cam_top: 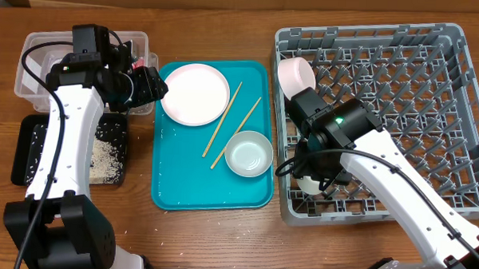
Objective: Sort waste into correct bins and load items into the dishwasher
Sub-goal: 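Lower the white cup into the dish rack and release with right gripper, then reach the right gripper to the white bowl and grasp its rim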
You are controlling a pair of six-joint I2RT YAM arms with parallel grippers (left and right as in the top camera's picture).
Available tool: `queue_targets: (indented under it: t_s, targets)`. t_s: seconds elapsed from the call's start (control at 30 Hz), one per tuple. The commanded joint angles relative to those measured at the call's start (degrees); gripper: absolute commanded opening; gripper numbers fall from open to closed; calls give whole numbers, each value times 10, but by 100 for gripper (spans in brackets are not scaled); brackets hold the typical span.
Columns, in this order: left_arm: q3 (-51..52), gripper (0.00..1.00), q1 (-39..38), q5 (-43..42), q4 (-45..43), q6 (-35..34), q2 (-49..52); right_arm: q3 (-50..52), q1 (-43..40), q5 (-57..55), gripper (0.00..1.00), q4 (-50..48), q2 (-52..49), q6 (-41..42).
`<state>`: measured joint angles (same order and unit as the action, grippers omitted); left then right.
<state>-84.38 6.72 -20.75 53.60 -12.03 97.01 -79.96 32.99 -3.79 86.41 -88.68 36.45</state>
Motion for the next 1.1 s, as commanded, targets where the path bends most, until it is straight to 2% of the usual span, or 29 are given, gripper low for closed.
queue_targets:
  t_s: [0.0,0.2,0.27,0.3,0.37,0.53,0.6,0.63,0.7,0.77,0.93,1.07]
  targets:
    - [-7,67,-4,-2,-1,0,3,19,-3,1,55,-5,-2,14]
    - [-7,67,-4,-2,-1,0,3,31,-2,15,56,-11,-2,13]
    - [-7,67,-4,-2,-1,0,3,31,-2,15,67,-11,-2,13]
    - [-7,67,-4,-2,-1,0,3,31,-2,16,79,-10,-2,13]
    - [-7,67,-4,-2,-1,0,3,31,-2,20,83,-11,-2,13]
    - [-7,67,-4,-2,0,0,3,10,-5,19,82,-22,-2,7]
    - [-7,67,-4,-2,0,0,3,-28,-5,20,81,-35,-2,-16]
    - [-7,67,-4,-2,-1,0,3,-50,-5,19,79,-49,-2,-25]
    - [-11,58,-4,-3,-2,4,2,-80,-5,25,76,-104,-2,-54]
    - [-40,57,-4,-2,16,35,-3,-80,-4,40,70,-168,-4,-71]
    - [-202,66,-4,57,101,61,-9,-80,0,114,67,-242,-94,-101]
    - [-227,70,-4,64,105,61,-7,-81,39,133,67,-279,-190,-114]
